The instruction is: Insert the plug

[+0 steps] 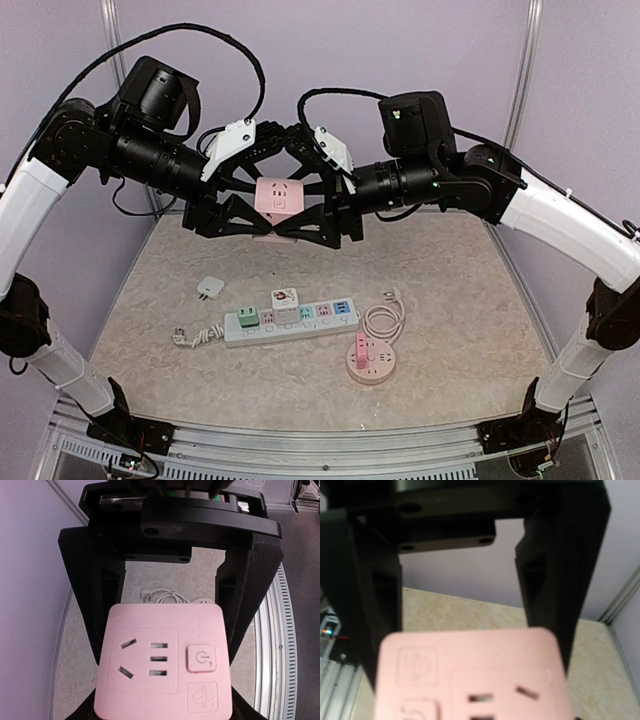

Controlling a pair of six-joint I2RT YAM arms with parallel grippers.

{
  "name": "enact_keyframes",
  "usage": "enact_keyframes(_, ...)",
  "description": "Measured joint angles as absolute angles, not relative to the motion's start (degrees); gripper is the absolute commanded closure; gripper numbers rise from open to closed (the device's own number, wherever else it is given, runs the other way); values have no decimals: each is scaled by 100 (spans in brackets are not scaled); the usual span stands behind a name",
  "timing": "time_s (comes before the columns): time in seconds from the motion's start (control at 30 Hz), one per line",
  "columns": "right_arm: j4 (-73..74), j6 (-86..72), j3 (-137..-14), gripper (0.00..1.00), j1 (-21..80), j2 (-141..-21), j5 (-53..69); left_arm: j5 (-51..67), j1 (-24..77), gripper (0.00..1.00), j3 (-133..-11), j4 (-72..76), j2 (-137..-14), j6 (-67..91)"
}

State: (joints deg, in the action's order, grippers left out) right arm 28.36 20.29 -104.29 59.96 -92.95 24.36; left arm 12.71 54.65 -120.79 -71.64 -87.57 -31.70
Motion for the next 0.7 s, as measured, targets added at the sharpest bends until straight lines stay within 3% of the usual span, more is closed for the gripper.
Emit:
enact_keyframes(0.3,2845,2003,-10429,24,5992,-9295,2585,1363,5435,100,-12044,-7161,-8744,-3183)
enact_keyframes(0.43,2679,1984,-10363,32,5988,-9271,2659,1372,5433,100,-12040,-7181,-8739,-3183)
enact_keyframes(0.53,2561,1968,-10280,32,5988,-9227,2709,1369,5408,100,-12016,-7210,-8739,-3181)
enact_keyframes(0.7,2445,1951,-10193,49,5983,-9172,2711,1389,5404,100,-12014,-7205,-8739,-3197)
